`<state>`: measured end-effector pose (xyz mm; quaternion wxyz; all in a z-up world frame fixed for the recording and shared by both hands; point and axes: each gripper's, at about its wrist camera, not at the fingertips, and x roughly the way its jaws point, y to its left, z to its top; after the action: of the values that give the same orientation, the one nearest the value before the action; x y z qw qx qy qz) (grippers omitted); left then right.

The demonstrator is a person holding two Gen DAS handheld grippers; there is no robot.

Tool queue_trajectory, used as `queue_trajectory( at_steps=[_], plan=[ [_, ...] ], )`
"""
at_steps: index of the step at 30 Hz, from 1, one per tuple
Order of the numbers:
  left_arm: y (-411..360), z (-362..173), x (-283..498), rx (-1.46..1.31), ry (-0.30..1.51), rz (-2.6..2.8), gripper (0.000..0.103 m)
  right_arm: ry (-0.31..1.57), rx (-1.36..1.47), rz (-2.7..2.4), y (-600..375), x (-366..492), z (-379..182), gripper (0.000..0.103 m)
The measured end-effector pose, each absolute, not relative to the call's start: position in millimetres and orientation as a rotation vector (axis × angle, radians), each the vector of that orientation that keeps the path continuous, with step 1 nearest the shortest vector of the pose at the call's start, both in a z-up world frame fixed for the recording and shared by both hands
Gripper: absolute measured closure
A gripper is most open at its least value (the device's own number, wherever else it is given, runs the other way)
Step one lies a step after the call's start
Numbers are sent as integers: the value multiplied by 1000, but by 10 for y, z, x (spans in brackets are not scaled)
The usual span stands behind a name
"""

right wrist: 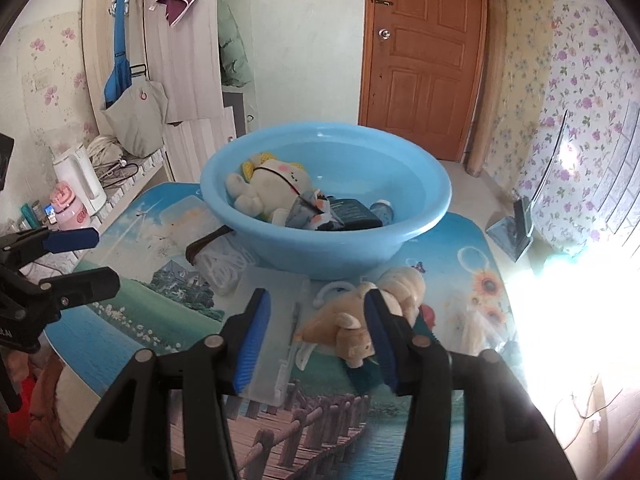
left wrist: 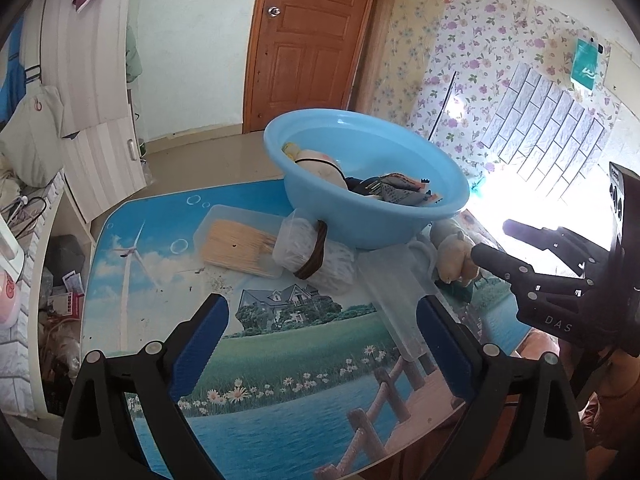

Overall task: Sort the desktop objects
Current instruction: 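Move both open tools back over the table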

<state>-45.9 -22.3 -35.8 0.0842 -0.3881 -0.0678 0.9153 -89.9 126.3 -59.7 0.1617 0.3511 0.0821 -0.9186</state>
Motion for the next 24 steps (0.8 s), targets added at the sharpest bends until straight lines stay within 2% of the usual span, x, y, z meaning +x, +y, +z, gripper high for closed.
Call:
queue_trajectory(
  at_steps=[5,7,8,12,15,24],
  plan=[
    [-186,-331,-431,-1151,-187,2732,8,300,895,-2691,1329,-833,-486,19],
    [-170,-318,-422,-1149,-184,2732,8,298,870,-2708,1349,-834,-461,4],
    [-166,-314,-420,-1150,-183,2733,8,301,862,-2717,1365,-839,-462,1],
    [-164,-317,-419,-1153,-185,2735,8,375,826,-2765,1395,-863,-509,0],
    [-163,-334,-420,-1160,-186,2735,8,418,934,-2739,1391,-907,-580,0],
    [-132,-383,-443,-1180,-177,2726,8,302,931,-2698,1422,-850,-605,0]
  ],
)
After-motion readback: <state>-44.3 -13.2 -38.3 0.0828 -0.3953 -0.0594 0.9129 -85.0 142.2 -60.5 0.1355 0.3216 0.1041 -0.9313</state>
